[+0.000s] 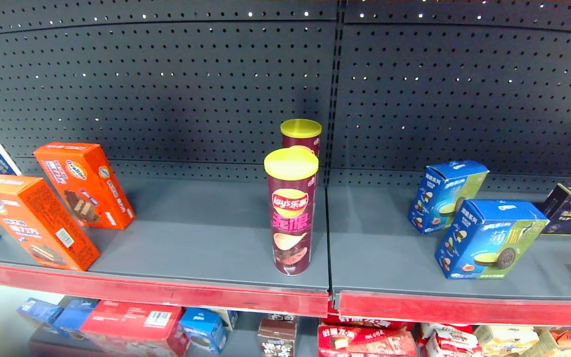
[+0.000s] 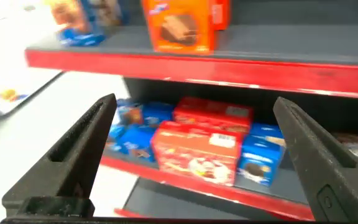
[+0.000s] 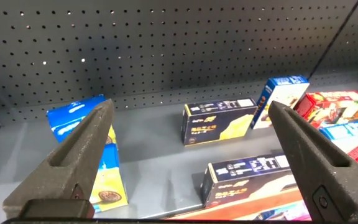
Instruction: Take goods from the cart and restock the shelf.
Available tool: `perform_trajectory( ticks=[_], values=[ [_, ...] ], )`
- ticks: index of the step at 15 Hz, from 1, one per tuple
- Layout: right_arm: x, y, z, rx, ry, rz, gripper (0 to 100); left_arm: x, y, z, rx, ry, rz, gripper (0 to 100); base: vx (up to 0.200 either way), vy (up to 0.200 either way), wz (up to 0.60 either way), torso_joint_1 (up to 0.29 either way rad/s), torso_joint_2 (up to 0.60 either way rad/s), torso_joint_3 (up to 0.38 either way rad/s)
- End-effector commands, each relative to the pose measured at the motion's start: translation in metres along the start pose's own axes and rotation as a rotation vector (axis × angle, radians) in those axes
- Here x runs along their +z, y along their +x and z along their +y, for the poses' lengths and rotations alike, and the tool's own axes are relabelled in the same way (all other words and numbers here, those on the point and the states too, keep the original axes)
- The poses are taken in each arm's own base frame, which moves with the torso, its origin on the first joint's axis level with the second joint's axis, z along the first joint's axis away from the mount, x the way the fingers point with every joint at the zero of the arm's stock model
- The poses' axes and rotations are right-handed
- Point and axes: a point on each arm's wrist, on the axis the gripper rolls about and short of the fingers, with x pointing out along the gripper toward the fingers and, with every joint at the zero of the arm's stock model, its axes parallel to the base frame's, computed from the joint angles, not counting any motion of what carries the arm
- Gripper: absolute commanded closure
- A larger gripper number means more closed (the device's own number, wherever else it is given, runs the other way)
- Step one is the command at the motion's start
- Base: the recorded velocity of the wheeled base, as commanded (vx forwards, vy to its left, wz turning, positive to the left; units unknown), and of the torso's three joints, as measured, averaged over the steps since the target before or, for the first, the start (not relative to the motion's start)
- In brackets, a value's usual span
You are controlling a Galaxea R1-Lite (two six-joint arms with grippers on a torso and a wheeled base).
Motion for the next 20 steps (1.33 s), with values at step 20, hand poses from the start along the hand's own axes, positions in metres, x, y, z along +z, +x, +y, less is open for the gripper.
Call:
perform_trajectory(
  ticks=[20],
  values=[
    [-0.083,-0.108,-0.101,-0.151,0.041,-0.043,0,-0.005,-0.001,-0.009,-0.374,0.044,0.017,0,0.000,0.000,0.00,0.000,0.00,0.000]
  ],
)
